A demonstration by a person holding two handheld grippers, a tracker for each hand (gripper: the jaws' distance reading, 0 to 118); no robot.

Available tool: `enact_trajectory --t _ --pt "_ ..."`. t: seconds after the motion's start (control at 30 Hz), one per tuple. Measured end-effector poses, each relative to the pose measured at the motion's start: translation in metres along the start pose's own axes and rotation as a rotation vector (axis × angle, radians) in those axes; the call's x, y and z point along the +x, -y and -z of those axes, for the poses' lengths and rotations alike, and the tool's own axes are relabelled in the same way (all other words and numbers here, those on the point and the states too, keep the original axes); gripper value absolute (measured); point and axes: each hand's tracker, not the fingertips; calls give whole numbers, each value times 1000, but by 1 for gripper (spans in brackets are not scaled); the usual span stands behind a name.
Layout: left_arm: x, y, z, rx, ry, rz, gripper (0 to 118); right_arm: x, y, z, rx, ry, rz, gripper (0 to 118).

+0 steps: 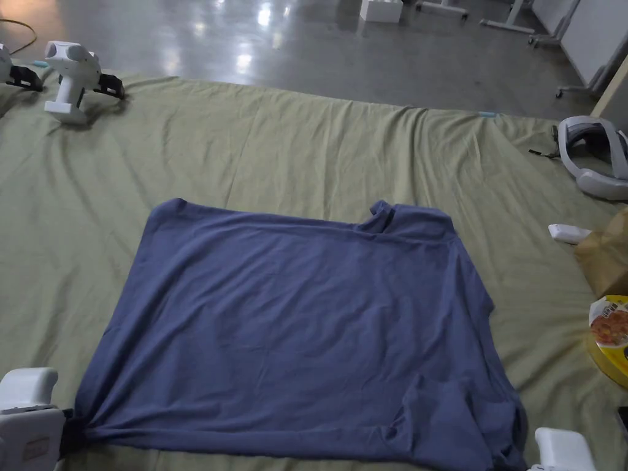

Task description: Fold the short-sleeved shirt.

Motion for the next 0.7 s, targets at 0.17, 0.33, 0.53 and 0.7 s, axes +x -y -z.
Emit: enact_trajectory --t 0.17,0.33,0.53,0.7 --pt "0 -1 3 -3 1 -4 8 -3 -3 27 -54 -94 37 73" --pt "1 -2 -1 12 5 -7 8 -12 -6 18 -2 -46 -19 19" --pt "0 -12 -12 72 15 -7 8 -6 -19 -3 79 -89 15 10" --pt "3 -41 -20 135 37 -19 7 -10 -55 -22 174 -105 2 10"
